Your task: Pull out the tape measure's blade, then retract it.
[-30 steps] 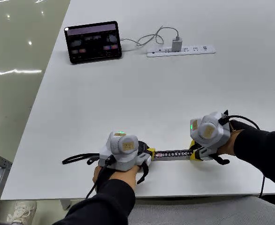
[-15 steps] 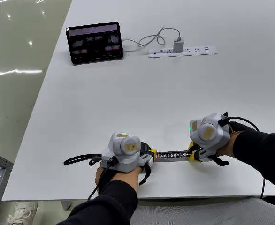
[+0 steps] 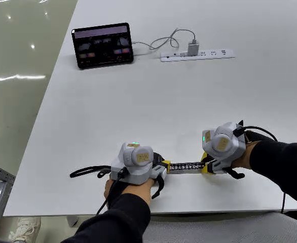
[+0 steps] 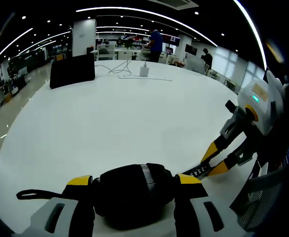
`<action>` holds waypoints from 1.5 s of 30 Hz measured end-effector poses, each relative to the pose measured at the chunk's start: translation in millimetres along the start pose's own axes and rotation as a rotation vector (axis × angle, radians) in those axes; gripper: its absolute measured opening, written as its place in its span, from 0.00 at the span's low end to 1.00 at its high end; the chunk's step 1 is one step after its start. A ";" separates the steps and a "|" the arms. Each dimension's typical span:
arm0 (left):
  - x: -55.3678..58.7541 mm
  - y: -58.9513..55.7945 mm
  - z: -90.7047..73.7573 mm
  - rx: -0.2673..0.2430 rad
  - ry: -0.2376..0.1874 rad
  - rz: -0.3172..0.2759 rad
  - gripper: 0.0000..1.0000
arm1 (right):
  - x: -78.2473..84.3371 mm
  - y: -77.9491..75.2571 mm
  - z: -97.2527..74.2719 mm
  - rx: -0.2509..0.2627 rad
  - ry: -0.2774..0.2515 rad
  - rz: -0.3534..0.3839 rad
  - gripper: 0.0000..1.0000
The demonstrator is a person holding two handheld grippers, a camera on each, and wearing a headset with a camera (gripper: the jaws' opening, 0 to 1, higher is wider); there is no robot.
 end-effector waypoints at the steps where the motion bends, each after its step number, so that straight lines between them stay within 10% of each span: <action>1: 0.0 0.0 0.0 0.000 0.000 0.000 0.61 | -0.2 -0.2 0.1 0.001 -0.002 0.003 0.11; 45: 0.7 -0.1 -0.3 0.000 -0.007 -0.014 0.61 | -18.7 5.9 13.6 -0.020 -0.070 0.027 0.10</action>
Point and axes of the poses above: the centre of the closed fingertips' face, and the gripper's own axes: z roughly forward along the fingers, y roughly to its left, x roughly out of its underside, the point moved 9 cm from there along -z, roughly backward along the fingers, and after that the axes turned 9 degrees about z, right-handed, at the moved point
